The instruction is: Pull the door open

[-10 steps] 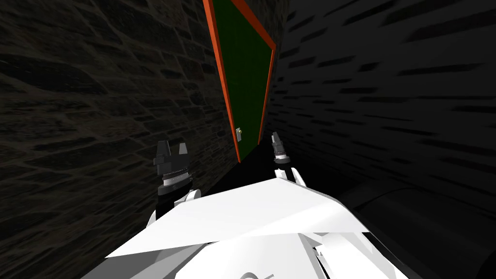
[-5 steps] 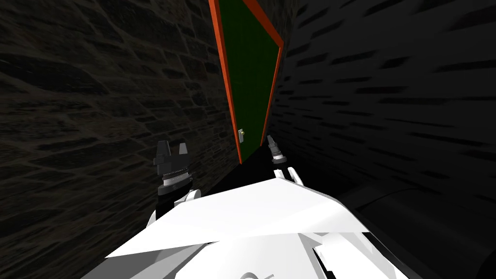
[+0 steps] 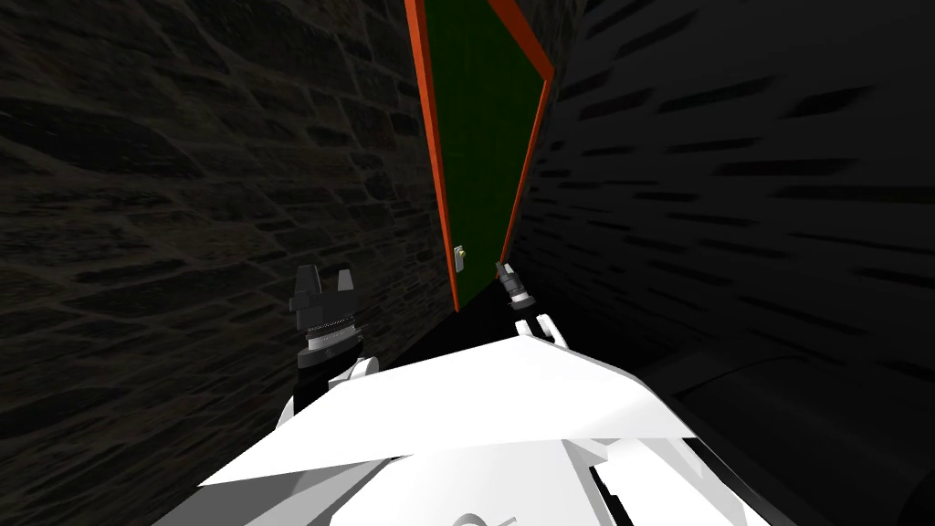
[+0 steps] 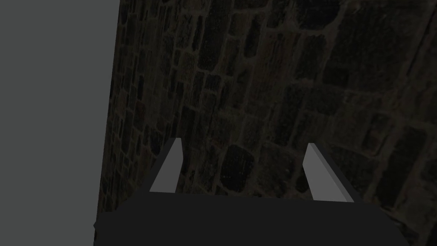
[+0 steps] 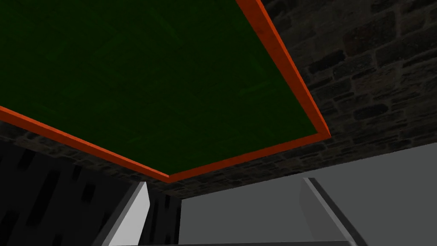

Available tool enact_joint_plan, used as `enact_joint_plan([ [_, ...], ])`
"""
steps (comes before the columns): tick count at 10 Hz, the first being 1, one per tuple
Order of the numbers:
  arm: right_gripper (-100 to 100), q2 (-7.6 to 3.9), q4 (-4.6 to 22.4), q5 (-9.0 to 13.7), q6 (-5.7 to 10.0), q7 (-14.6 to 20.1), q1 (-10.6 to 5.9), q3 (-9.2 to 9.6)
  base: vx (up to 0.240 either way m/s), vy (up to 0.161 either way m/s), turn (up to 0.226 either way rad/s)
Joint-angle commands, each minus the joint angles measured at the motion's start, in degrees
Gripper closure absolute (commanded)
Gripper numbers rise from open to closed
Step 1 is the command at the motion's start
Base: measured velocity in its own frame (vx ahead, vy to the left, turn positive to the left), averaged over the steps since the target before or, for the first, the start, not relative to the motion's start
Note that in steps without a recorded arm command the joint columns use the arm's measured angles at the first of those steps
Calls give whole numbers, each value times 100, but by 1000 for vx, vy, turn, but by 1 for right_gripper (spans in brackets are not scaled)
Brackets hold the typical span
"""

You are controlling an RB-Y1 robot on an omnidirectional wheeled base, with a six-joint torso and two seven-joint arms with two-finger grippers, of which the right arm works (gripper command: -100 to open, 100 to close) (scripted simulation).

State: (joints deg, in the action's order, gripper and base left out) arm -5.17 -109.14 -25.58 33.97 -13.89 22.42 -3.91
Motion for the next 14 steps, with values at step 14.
enact_joint_plan([
  [14, -100, -23, 1650, -2078, -142, -1331, -600, -89, 89, -45, 116],
])
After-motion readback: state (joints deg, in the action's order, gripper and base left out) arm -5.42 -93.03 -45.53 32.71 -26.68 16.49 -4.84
